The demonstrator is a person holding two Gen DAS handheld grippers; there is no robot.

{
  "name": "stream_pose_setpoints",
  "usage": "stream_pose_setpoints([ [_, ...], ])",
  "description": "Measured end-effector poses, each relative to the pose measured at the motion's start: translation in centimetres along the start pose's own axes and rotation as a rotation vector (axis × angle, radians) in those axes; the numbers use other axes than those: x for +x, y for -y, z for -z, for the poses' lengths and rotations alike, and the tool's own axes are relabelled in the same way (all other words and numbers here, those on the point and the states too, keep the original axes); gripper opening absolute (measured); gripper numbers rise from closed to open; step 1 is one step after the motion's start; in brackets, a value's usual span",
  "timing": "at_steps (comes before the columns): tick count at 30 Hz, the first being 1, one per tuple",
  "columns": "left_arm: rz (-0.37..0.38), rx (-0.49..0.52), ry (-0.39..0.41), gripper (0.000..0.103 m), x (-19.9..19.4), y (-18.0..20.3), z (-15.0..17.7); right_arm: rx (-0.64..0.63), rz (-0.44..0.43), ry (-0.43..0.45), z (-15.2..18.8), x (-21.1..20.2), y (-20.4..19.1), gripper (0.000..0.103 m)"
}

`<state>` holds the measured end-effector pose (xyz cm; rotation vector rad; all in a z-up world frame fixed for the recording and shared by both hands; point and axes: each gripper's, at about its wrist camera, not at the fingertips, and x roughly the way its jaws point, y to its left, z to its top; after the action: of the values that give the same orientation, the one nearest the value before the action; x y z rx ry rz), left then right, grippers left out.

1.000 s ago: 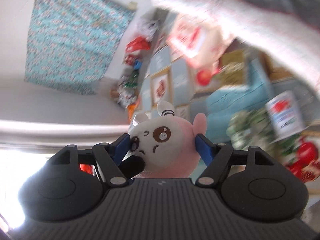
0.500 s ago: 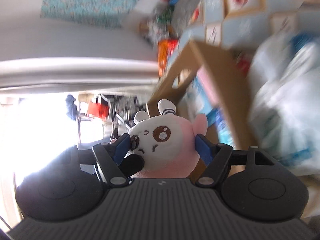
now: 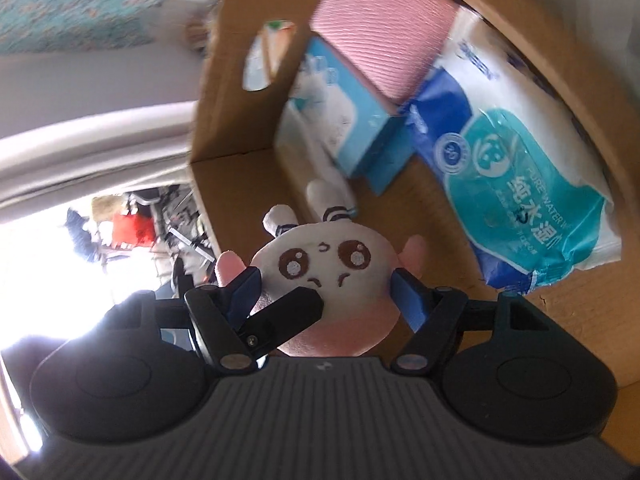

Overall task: Organize soft objects
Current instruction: 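Lower the bunny into the box and open the right tool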

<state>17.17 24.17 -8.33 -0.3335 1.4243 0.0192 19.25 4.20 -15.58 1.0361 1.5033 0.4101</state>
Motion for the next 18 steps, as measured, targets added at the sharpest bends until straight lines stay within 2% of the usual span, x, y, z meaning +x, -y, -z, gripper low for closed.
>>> stream_pose_setpoints([
  [10, -0.077, 0.057, -0.036, 0.071, 1.7, -1.2, -0.3, 0.049, 0.041, -0.011, 0.3, 2.9, 1.1, 0.073],
  [18, -0.078, 0.031, 0.006, 0.076, -0.6, -2.3, 0.1, 0.049, 0.021, -0.031, 0.3, 5.0, 1.1, 0.074],
])
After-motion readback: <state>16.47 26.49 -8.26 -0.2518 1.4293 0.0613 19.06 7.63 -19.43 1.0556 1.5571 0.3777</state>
